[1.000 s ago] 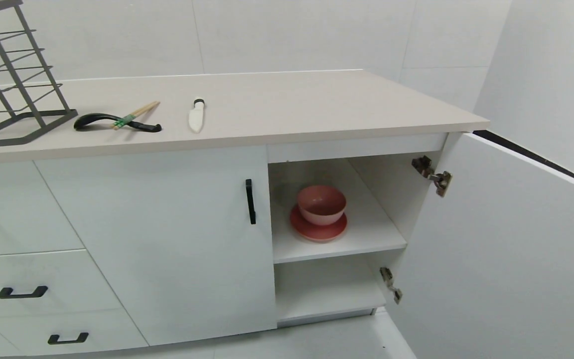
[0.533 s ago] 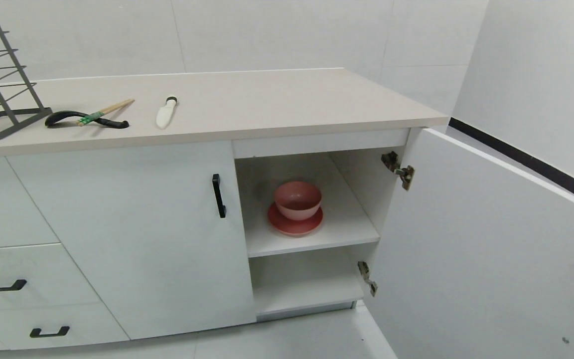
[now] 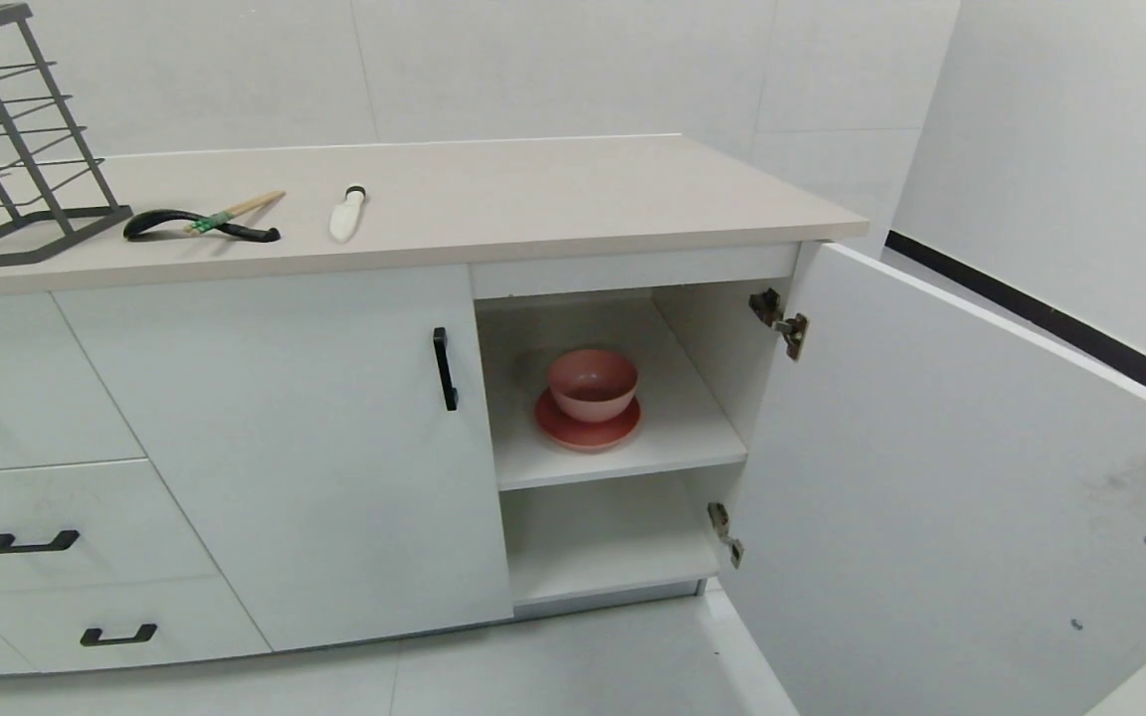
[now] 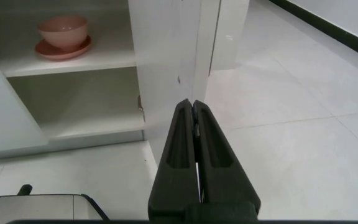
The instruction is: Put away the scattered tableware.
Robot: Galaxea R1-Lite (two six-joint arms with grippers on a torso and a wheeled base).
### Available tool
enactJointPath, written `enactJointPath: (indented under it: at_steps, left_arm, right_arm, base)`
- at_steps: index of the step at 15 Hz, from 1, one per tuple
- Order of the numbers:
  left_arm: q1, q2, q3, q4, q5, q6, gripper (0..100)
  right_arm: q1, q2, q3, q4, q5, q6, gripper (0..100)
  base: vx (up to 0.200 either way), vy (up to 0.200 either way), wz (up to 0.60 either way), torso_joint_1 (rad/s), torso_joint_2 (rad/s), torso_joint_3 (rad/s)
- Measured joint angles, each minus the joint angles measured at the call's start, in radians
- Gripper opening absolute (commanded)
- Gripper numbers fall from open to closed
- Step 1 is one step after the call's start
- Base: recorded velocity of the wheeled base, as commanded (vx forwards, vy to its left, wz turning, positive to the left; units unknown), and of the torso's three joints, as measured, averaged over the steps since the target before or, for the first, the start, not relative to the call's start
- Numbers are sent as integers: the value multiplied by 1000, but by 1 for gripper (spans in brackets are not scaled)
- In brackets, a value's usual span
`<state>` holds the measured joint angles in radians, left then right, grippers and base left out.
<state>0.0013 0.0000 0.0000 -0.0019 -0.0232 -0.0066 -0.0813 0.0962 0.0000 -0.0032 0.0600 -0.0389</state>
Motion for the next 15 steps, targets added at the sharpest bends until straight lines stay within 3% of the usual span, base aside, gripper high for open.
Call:
enactJointPath:
  at_steps: [5,15]
  left_arm:
    - [0,0,0,1,1,4,100]
    - [0,0,0,1,3,0,100]
  right_arm:
    - [-1,0,0,1,-4,4,0]
    - [-1,2,0,1,-5,14,0]
  base:
    - [-200,0,0,3,3,0]
    - [0,-200,0,3,1,2]
